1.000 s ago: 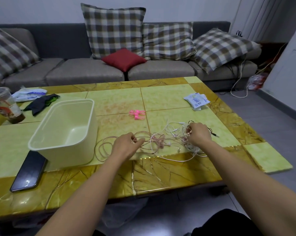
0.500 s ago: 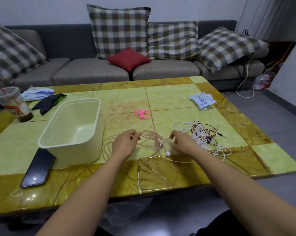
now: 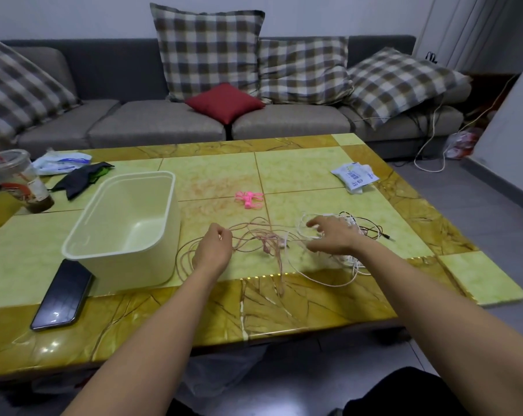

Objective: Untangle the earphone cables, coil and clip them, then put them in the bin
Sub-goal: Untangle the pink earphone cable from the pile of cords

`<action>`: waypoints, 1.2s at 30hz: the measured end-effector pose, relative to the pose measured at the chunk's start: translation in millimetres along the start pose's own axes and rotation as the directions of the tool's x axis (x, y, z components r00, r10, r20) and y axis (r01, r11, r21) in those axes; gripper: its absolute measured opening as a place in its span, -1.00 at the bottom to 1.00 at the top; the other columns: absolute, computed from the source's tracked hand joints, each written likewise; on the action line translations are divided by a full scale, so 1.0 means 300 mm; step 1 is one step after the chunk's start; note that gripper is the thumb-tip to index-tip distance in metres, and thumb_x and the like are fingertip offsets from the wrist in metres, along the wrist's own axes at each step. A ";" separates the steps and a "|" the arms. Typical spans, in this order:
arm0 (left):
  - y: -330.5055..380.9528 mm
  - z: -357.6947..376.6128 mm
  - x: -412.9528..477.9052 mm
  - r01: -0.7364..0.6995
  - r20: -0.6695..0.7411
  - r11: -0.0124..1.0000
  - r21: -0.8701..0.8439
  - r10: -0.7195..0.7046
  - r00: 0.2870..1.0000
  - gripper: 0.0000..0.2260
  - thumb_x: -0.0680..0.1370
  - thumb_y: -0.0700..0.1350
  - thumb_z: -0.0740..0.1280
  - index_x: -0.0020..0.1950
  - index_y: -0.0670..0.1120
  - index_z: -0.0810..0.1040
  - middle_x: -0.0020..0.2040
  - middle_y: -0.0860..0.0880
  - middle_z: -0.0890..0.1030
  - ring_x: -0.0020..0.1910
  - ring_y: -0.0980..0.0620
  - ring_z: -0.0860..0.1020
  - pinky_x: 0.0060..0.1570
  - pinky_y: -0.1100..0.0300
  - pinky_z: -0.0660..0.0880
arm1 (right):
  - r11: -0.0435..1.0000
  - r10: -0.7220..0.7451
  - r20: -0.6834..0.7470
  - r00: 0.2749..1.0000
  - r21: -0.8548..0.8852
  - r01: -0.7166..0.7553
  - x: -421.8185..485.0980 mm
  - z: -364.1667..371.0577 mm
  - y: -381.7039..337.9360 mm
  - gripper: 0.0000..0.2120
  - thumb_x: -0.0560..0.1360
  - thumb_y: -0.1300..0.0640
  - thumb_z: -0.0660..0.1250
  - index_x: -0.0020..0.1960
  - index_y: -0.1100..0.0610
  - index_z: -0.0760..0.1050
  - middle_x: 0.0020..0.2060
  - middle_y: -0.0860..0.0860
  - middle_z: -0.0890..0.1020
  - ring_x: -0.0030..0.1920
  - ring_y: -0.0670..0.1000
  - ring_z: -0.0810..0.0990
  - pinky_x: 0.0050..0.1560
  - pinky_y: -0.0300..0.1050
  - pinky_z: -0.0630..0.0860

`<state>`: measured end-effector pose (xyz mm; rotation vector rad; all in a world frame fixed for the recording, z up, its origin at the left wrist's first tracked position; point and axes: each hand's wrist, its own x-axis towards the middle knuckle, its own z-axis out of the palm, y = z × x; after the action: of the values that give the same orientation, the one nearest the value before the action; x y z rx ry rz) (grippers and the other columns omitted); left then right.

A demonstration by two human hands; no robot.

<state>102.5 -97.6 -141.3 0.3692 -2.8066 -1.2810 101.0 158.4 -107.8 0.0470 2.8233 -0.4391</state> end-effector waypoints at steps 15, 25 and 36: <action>0.013 -0.061 -0.027 0.037 -0.257 0.994 0.099 -0.010 0.966 -0.74 0.69 -0.04 -0.06 0.11 -0.17 0.32 -0.16 -0.12 0.49 -0.17 -0.18 0.45 -0.17 0.04 0.37 | 0.974 -0.004 -0.439 0.899 0.201 0.102 -0.010 0.084 -0.016 -0.88 0.50 0.06 0.33 -0.03 0.04 0.61 -0.21 0.01 0.64 -0.11 0.08 0.59 -0.03 -0.06 0.45; -0.027 0.013 0.008 0.158 0.027 0.942 0.295 -0.173 0.985 -0.62 0.58 -0.28 0.11 0.39 -0.31 0.35 0.31 -0.29 0.46 0.26 -0.27 0.46 0.16 -0.02 0.42 | 0.945 -0.166 0.017 0.986 0.288 0.155 -0.016 0.062 0.018 -0.76 0.55 0.27 0.29 0.12 0.06 0.64 0.02 0.06 0.61 0.03 0.04 0.55 -0.04 -0.16 0.47; 0.081 0.027 -0.068 -0.119 -0.002 0.907 0.404 0.131 0.991 -0.57 0.58 0.13 0.14 -0.33 -0.12 0.48 -0.25 -0.12 0.59 -0.19 -0.17 0.55 -0.30 0.12 0.34 | 0.930 -0.174 0.060 0.983 0.337 0.144 -0.001 0.092 -0.004 -0.77 0.54 0.26 0.36 0.18 0.14 0.59 -0.06 0.03 0.61 -0.18 -0.18 0.51 -0.27 -0.36 0.37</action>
<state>116.5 -71.5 -127.0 0.2090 -2.9995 -0.6571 108.7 149.0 -132.6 -0.1321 2.6443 -0.9272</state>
